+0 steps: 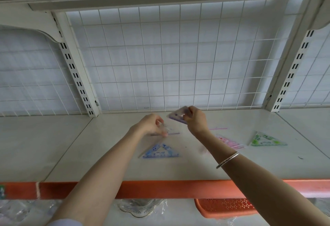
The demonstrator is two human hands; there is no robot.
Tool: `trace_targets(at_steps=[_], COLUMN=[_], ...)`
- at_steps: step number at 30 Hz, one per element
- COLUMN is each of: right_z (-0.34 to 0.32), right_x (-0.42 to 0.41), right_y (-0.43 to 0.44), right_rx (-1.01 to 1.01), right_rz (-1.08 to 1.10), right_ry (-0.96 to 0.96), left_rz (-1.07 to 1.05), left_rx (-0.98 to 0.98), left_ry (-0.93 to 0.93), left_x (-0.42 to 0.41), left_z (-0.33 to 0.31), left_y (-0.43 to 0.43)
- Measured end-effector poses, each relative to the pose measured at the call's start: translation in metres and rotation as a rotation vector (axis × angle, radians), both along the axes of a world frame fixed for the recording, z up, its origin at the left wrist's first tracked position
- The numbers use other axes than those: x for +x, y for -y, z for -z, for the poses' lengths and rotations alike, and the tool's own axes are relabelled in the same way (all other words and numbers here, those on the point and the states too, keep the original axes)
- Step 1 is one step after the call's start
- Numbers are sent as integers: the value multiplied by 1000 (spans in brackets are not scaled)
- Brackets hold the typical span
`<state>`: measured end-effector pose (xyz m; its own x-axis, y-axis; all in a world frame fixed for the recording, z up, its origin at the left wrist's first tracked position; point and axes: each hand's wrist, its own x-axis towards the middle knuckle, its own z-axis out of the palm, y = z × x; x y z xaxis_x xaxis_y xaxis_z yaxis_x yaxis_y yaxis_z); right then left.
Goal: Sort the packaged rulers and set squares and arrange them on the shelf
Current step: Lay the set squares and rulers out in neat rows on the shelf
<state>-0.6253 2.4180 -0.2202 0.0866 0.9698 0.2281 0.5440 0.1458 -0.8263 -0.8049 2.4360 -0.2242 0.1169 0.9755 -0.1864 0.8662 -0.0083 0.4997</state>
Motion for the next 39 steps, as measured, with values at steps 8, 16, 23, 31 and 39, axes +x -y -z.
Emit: trace_targets(at_steps=[8, 16, 23, 31, 39], right_z=[2, 0, 6, 22, 28], right_x=[1, 6, -2, -35, -35], right_y=[-2, -3, -3, 5, 3], right_rx=[-22, -56, -84, 19, 97], right_rz=[33, -14, -166, -194, -67], right_ry=[-23, -45, 150, 84, 634], left_rz=[72, 33, -63, -14, 43], left_rx=[1, -125, -1, 8, 116], left_ry=[-113, -49, 481, 516, 286], left_x=[4, 3, -5, 4, -4], left_z=[-8, -14, -3, -5, 0], left_y=[-9, -15, -13, 7, 13])
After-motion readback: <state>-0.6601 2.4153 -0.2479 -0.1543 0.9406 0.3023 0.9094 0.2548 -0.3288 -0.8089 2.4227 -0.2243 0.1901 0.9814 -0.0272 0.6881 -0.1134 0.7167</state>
